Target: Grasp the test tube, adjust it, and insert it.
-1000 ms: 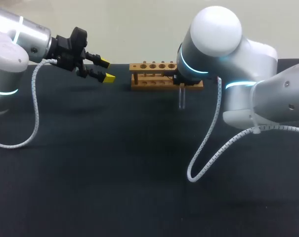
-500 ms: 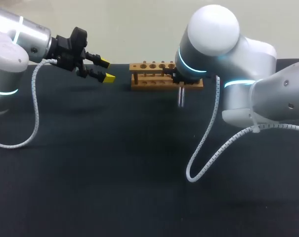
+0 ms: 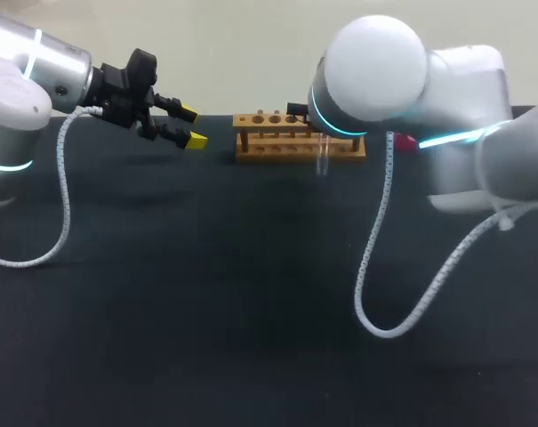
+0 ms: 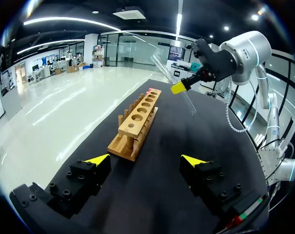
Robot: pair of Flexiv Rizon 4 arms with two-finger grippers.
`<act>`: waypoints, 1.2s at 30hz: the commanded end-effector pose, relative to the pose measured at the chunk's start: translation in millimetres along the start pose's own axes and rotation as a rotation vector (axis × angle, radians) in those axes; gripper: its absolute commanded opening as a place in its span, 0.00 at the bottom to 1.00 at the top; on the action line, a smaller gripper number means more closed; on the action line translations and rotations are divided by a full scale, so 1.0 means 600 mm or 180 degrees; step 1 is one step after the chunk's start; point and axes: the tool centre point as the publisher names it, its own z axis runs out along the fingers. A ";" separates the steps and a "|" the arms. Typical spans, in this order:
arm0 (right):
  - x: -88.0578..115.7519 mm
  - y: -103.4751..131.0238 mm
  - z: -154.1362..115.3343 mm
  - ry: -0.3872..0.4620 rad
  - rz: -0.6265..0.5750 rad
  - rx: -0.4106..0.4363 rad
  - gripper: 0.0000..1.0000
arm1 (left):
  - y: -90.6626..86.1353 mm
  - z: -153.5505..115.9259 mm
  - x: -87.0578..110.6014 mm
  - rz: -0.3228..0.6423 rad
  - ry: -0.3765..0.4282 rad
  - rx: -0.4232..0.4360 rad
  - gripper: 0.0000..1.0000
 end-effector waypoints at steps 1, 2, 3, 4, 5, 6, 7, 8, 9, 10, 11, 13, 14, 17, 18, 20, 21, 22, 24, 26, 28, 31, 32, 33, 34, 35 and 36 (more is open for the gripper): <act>-0.004 -0.007 -0.018 -0.0586 -0.0029 -0.0078 0.00 | 0.000 0.000 0.002 0.0010 -0.0012 -0.0004 1.00; -0.009 -0.006 -0.021 -0.0649 -0.0032 -0.0103 0.00 | 0.000 0.000 0.002 0.0010 -0.0012 -0.0004 1.00; -0.013 -0.006 -0.024 -0.0697 -0.0031 -0.0119 0.00 | 0.000 0.000 0.002 0.0010 -0.0012 -0.0004 1.00; -0.017 -0.005 -0.026 -0.0704 -0.0038 -0.0119 0.00 | 0.000 0.000 0.002 0.0010 -0.0012 -0.0004 1.00; -0.020 -0.005 -0.027 -0.0765 -0.0049 -0.0134 0.00 | 0.000 0.000 0.002 0.0010 -0.0012 -0.0004 1.00; -0.024 -0.004 -0.029 -0.0810 -0.0060 -0.0143 0.00 | 0.000 0.000 0.002 0.0010 -0.0012 -0.0004 1.00; -0.028 -0.004 -0.030 -0.0851 -0.0071 -0.0134 0.00 | 0.000 0.000 0.002 0.0010 -0.0012 -0.0004 1.00; -0.032 -0.003 -0.032 -0.0894 -0.0075 -0.0134 0.00 | 0.000 0.000 0.002 0.0010 -0.0012 -0.0004 1.00; -0.037 -0.002 -0.034 -0.0938 -0.0077 -0.0141 0.00 | 0.000 0.000 0.002 0.0010 -0.0012 -0.0004 1.00; -0.041 -0.002 -0.036 -0.0978 -0.0078 -0.0146 0.00 | 0.000 0.000 0.002 0.0010 -0.0012 -0.0004 1.00; -0.045 -0.001 -0.037 -0.1024 -0.0084 -0.0136 0.00 | 0.000 0.000 0.002 0.0010 -0.0012 -0.0004 1.00; -0.054 0.002 -0.040 -0.1116 -0.0087 -0.0143 0.00 | 0.000 0.000 0.002 0.0010 -0.0012 -0.0004 1.00; -0.058 0.003 -0.042 -0.1166 -0.0089 -0.0129 0.00 | 0.000 0.000 0.002 0.0010 -0.0012 -0.0004 1.00; -0.068 0.006 -0.046 -0.1271 -0.0089 -0.0119 0.00 | 0.000 0.000 0.002 0.0010 -0.0012 -0.0004 1.00; -0.071 0.007 -0.048 -0.1299 -0.0090 -0.0117 0.00 | 0.000 0.000 0.002 0.0010 -0.0012 -0.0004 1.00; -0.076 0.008 -0.050 -0.1347 -0.0087 -0.0106 0.00 | 0.000 0.000 0.002 0.0010 -0.0012 -0.0004 1.00; -0.079 0.009 -0.051 -0.1377 -0.0078 -0.0115 0.00 | 0.000 0.000 0.002 0.0010 -0.0012 -0.0004 1.00; -0.082 0.009 -0.052 -0.1409 -0.0066 -0.0112 0.00 | 0.000 0.000 0.002 0.0010 -0.0012 -0.0004 1.00; -0.089 0.011 -0.055 -0.1476 -0.0051 -0.0112 0.00 | 0.000 0.000 0.002 0.0010 -0.0012 -0.0004 1.00; -0.096 0.012 -0.058 -0.1543 -0.0050 -0.0101 0.00 | 0.000 0.000 0.002 0.0010 -0.0012 -0.0004 1.00; -0.103 0.015 -0.061 -0.1614 -0.0105 -0.0058 0.00 | 0.000 0.000 0.002 0.0010 -0.0012 -0.0004 1.00; -0.114 0.020 -0.067 -0.1730 -0.0125 -0.0034 0.00 | 0.000 0.000 0.002 0.0010 -0.0012 -0.0004 1.00; -0.117 0.021 -0.069 -0.1765 -0.0132 -0.0028 0.00 | 0.000 0.000 0.002 0.0010 -0.0012 -0.0004 1.00; -0.120 0.022 -0.071 -0.1796 -0.0141 -0.0016 0.00 | 0.000 0.000 0.002 0.0010 -0.0012 -0.0004 1.00; -0.122 0.023 -0.071 -0.1827 -0.0150 -0.0004 0.00 | 0.000 0.000 0.002 0.0010 -0.0012 -0.0004 1.00; -0.124 0.023 -0.072 -0.1858 -0.0150 0.0000 0.00 | 0.000 0.000 0.002 0.0010 -0.0012 -0.0004 1.00; -0.125 0.023 -0.072 -0.1890 -0.0149 0.0005 0.00 | 0.000 0.000 0.002 0.0010 -0.0012 -0.0004 1.00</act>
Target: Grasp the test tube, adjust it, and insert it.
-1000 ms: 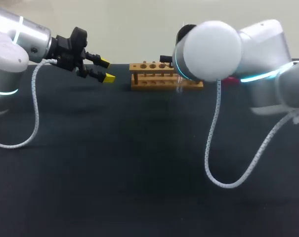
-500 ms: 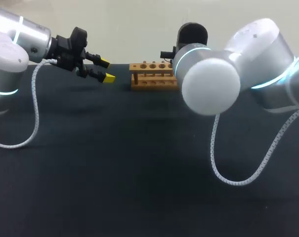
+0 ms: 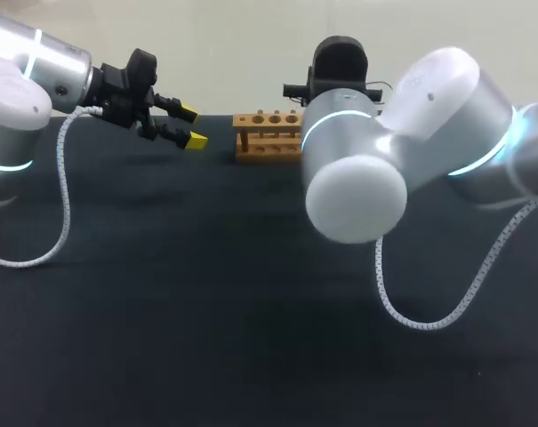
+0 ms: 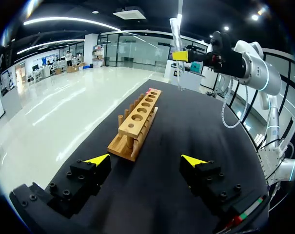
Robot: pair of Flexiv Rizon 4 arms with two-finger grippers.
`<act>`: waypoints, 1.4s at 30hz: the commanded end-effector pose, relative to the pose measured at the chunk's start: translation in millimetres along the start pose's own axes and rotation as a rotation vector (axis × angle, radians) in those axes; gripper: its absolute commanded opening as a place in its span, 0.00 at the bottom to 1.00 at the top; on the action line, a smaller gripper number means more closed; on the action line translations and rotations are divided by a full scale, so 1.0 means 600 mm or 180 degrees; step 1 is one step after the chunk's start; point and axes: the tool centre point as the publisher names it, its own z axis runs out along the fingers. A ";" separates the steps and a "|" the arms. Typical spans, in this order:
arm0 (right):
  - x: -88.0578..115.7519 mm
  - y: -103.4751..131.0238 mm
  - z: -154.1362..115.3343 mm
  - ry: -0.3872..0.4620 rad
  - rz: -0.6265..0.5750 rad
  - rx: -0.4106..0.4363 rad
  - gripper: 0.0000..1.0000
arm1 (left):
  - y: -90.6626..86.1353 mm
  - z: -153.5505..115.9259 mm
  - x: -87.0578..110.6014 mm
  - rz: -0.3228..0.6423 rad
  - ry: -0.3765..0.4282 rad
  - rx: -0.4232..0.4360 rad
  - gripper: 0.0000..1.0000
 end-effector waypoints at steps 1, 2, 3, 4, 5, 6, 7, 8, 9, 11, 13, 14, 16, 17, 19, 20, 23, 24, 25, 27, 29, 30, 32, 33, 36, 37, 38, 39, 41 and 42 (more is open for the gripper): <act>0.001 0.004 -0.001 -0.0129 0.0004 0.0028 0.00 | 0.000 0.000 0.002 0.0010 -0.0012 -0.0004 1.00; 0.000 0.003 0.001 -0.0164 0.0010 0.0036 0.00 | 0.000 0.000 0.002 0.0010 -0.0012 -0.0004 1.00; -0.001 0.002 0.002 -0.0195 0.0018 0.0046 0.00 | 0.000 0.000 0.002 0.0010 -0.0012 -0.0004 1.00; -0.002 0.001 0.004 -0.0237 0.0029 0.0063 0.00 | 0.000 0.000 0.002 0.0010 -0.0012 -0.0004 1.00; -0.004 0.000 0.005 -0.0281 0.0041 0.0073 0.00 | 0.000 0.000 0.002 0.0010 -0.0012 -0.0004 1.00; -0.006 0.000 0.007 -0.0320 0.0041 0.0089 0.00 | 0.000 0.000 0.002 0.0010 -0.0012 -0.0004 1.00; -0.008 0.000 0.008 -0.0356 0.0041 0.0098 0.00 | 0.000 0.000 0.002 0.0010 -0.0012 -0.0004 1.00; -0.009 0.000 0.010 -0.0391 0.0046 0.0108 0.00 | 0.000 0.000 0.002 0.0010 -0.0012 -0.0004 1.00; -0.010 0.001 0.012 -0.0422 0.0037 0.0119 0.00 | 0.000 0.000 0.002 0.0010 -0.0012 -0.0004 1.00; -0.011 0.002 0.017 -0.0497 0.0015 0.0126 0.00 | 0.000 0.000 0.002 0.0010 -0.0012 -0.0004 1.00; -0.010 0.005 0.023 -0.0565 -0.0005 0.0099 0.00 | 0.000 0.000 0.002 0.0010 -0.0012 -0.0004 1.00; -0.010 0.006 0.026 -0.0594 -0.0020 0.0085 0.00 | 0.000 0.000 0.002 0.0010 -0.0012 -0.0004 1.00; -0.008 0.008 0.033 -0.0637 -0.0057 0.0059 0.00 | 0.000 0.000 0.002 0.0010 -0.0012 -0.0004 1.00; -0.007 0.009 0.036 -0.0655 -0.0069 0.0047 0.00 | 0.000 0.000 0.002 0.0010 -0.0012 -0.0004 1.00; -0.004 0.007 0.044 -0.0678 -0.0094 0.0046 0.00 | 0.000 0.000 0.002 0.0010 -0.0012 -0.0004 1.00; -0.004 0.005 0.048 -0.0684 -0.0115 0.0055 0.00 | 0.000 0.000 0.002 0.0010 -0.0012 -0.0004 1.00; -0.006 -0.002 0.057 -0.0712 -0.0137 0.0031 0.00 | 0.000 0.000 0.002 0.0010 -0.0012 -0.0004 1.00; -0.007 -0.004 0.061 -0.0726 -0.0145 0.0019 0.00 | 0.000 0.000 0.002 0.0010 -0.0012 -0.0004 1.00; -0.008 -0.005 0.062 -0.0733 -0.0147 0.0010 0.00 | 0.000 0.000 0.002 0.0010 -0.0012 -0.0004 1.00; -0.010 -0.008 0.069 -0.0743 -0.0152 -0.0001 0.00 | 0.000 0.000 0.002 0.0010 -0.0012 -0.0004 1.00; -0.009 -0.009 0.073 -0.0750 -0.0146 -0.0021 0.00 | 0.000 0.000 0.002 0.0010 -0.0012 -0.0004 1.00; -0.009 -0.009 0.076 -0.0752 -0.0140 -0.0033 0.00 | 0.000 0.000 0.002 0.0010 -0.0012 -0.0004 1.00; -0.007 -0.009 0.079 -0.0751 -0.0130 -0.0053 0.00 | 0.000 0.000 0.002 0.0010 -0.0012 -0.0004 1.00; -0.005 -0.010 0.081 -0.0752 -0.0124 -0.0060 0.00 | 0.000 0.000 0.002 0.0010 -0.0012 -0.0004 1.00; 0.000 -0.012 0.086 -0.0752 -0.0096 -0.0064 0.00 | 0.000 0.000 0.002 0.0010 -0.0012 -0.0004 1.00; 0.001 -0.013 0.087 -0.0752 -0.0086 -0.0064 0.00 | 0.000 0.000 0.002 0.0010 -0.0012 -0.0004 1.00; 0.003 -0.014 0.088 -0.0749 -0.0081 -0.0064 0.00 | 0.000 0.000 0.002 0.0010 -0.0012 -0.0004 1.00; 0.004 -0.014 0.089 -0.0735 -0.0088 -0.0054 0.00 | 0.000 0.000 0.002 0.0010 -0.0012 -0.0004 1.00; 0.008 -0.016 0.092 -0.0728 -0.0093 -0.0046 0.00 | 0.000 0.000 0.002 0.0010 -0.0012 -0.0004 1.00; 0.010 -0.017 0.094 -0.0724 -0.0093 -0.0045 0.00 | 0.000 0.000 0.002 0.0010 -0.0012 -0.0004 1.00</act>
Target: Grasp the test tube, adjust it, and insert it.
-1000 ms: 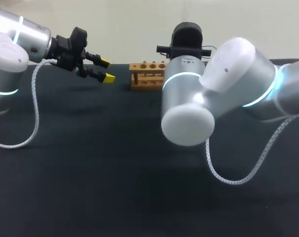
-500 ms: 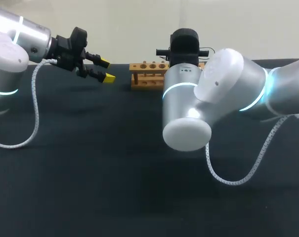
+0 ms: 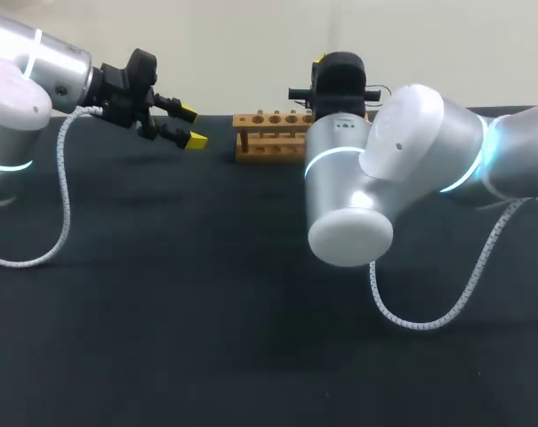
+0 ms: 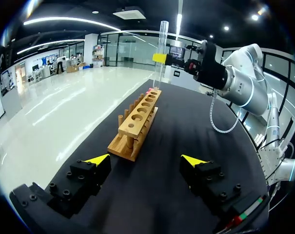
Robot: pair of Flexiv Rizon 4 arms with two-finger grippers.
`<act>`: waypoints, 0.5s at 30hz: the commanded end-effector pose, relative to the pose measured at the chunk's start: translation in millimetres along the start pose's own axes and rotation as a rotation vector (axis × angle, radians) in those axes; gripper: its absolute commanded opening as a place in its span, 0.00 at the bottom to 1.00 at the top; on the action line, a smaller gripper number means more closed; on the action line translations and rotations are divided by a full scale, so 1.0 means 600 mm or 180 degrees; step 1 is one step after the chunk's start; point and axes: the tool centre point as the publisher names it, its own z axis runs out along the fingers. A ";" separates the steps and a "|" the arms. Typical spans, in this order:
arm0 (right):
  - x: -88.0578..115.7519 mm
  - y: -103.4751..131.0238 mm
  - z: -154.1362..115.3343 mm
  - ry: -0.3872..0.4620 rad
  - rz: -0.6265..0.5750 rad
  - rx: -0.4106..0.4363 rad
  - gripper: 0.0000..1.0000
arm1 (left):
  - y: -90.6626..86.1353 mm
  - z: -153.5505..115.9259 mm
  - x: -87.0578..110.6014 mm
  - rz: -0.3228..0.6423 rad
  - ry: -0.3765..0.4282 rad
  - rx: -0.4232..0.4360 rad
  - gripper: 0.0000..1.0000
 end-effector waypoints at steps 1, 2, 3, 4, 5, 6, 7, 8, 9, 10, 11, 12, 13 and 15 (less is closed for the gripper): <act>0.008 -0.002 0.006 0.0010 0.0000 -0.0003 0.00 | 0.000 0.000 0.002 0.0010 -0.0012 -0.0004 1.00; 0.010 -0.002 0.007 0.0017 0.0003 -0.0005 0.00 | 0.000 0.000 0.002 0.0010 -0.0012 -0.0004 1.00; 0.013 -0.003 0.007 0.0023 0.0006 -0.0005 0.00 | 0.000 0.000 0.002 0.0010 -0.0012 -0.0004 1.00; 0.014 -0.004 0.007 0.0029 0.0013 -0.0008 0.00 | 0.000 0.000 0.002 0.0010 -0.0012 -0.0004 1.00; 0.016 -0.004 0.008 0.0031 0.0018 -0.0010 0.00 | 0.000 0.000 0.002 0.0010 -0.0012 -0.0004 1.00; 0.017 -0.005 0.008 0.0035 0.0023 -0.0012 0.00 | 0.000 0.000 0.002 0.0010 -0.0012 -0.0004 1.00; 0.018 -0.005 0.009 0.0037 0.0027 -0.0015 0.00 | 0.000 0.000 0.002 0.0010 -0.0012 -0.0004 1.00; 0.018 -0.004 0.009 0.0039 0.0034 -0.0022 0.00 | 0.000 0.000 0.002 0.0010 -0.0012 -0.0004 1.00; 0.019 -0.004 0.009 0.0041 0.0038 -0.0026 0.00 | 0.000 0.000 0.002 0.0010 -0.0012 -0.0004 1.00; 0.021 -0.003 0.010 0.0043 0.0041 -0.0031 0.00 | 0.000 0.000 0.002 0.0010 -0.0012 -0.0004 1.00; 0.022 -0.003 0.010 0.0047 0.0046 -0.0036 0.00 | 0.000 0.000 0.002 0.0010 -0.0012 -0.0004 1.00; 0.024 -0.002 0.011 0.0050 0.0053 -0.0039 0.00 | 0.000 0.000 0.002 0.0010 -0.0012 -0.0004 1.00; 0.025 -0.002 0.012 0.0053 0.0057 -0.0041 0.00 | 0.000 0.000 0.002 0.0010 -0.0012 -0.0004 1.00; 0.027 -0.002 0.012 0.0060 0.0063 -0.0044 0.00 | 0.000 0.000 0.002 0.0010 -0.0012 -0.0004 1.00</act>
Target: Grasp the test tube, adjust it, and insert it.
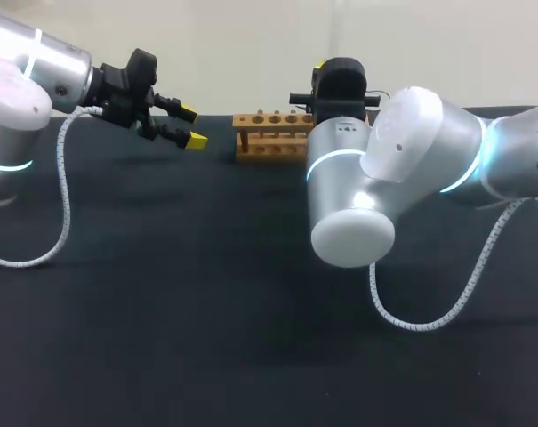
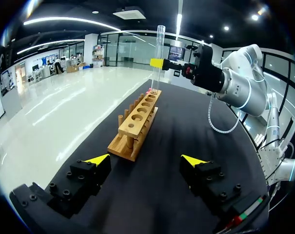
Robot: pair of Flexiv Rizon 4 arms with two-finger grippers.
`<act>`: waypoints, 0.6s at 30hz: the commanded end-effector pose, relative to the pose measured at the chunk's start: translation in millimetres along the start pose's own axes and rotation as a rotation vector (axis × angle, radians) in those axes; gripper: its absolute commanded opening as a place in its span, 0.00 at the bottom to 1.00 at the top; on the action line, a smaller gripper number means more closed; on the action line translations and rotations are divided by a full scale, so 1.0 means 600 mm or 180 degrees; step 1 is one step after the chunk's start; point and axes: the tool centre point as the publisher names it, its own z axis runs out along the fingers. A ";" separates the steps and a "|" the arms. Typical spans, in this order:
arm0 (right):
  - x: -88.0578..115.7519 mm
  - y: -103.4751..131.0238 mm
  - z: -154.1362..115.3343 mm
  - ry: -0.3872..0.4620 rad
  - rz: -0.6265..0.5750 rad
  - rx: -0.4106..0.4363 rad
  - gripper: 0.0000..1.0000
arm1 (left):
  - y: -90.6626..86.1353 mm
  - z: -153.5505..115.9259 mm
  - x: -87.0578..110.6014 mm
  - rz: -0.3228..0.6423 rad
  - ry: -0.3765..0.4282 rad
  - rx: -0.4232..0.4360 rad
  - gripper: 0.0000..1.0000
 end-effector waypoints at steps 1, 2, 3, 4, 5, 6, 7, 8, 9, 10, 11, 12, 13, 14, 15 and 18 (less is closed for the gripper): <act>0.005 -0.001 0.005 0.0002 0.0008 -0.0021 0.00 | 0.000 0.000 0.002 0.0010 -0.0012 -0.0004 1.00; 0.006 -0.002 0.005 0.0007 0.0009 -0.0026 0.00 | 0.000 0.000 0.002 0.0010 -0.0012 -0.0004 1.00; 0.006 -0.002 0.006 0.0009 0.0016 -0.0033 0.00 | 0.000 0.000 0.002 0.0010 -0.0012 -0.0004 1.00; 0.007 -0.002 0.006 0.0011 0.0020 -0.0037 0.00 | 0.000 0.000 0.002 0.0010 -0.0012 -0.0004 1.00; 0.007 -0.003 0.006 0.0014 0.0022 -0.0038 0.00 | 0.000 0.000 0.002 0.0010 -0.0012 -0.0004 1.00; 0.008 -0.003 0.006 0.0019 0.0026 -0.0041 0.00 | 0.000 0.000 0.002 0.0010 -0.0012 -0.0004 1.00; 0.010 -0.002 0.007 0.0023 0.0030 -0.0043 0.00 | 0.000 0.000 0.002 0.0010 -0.0012 -0.0004 1.00; 0.011 -0.002 0.007 0.0029 0.0036 -0.0044 0.00 | 0.000 0.000 0.002 0.0010 -0.0012 -0.0004 1.00; 0.013 -0.002 0.007 0.0035 0.0041 -0.0044 0.00 | 0.000 0.000 0.002 0.0010 -0.0012 -0.0004 1.00; 0.014 -0.002 0.007 0.0040 0.0046 -0.0044 0.00 | 0.000 0.000 0.002 0.0010 -0.0012 -0.0004 1.00; 0.015 -0.002 0.008 0.0043 0.0049 -0.0045 0.00 | 0.000 0.000 0.002 0.0010 -0.0012 -0.0004 1.00; 0.016 -0.002 0.008 0.0045 0.0052 -0.0044 0.00 | 0.000 0.000 0.002 0.0010 -0.0012 -0.0004 1.00; 0.016 -0.002 0.008 0.0046 0.0054 -0.0045 0.00 | 0.000 0.000 0.002 0.0010 -0.0012 -0.0004 1.00; 0.016 -0.002 0.008 0.0047 0.0056 -0.0045 0.00 | 0.000 0.000 0.002 0.0010 -0.0012 -0.0004 1.00; 0.017 -0.003 0.008 0.0048 0.0058 -0.0045 0.00 | 0.000 0.000 0.002 0.0010 -0.0012 -0.0004 1.00; 0.018 -0.004 0.010 0.0049 0.0063 -0.0046 0.00 | 0.000 0.000 0.002 0.0010 -0.0012 -0.0004 1.00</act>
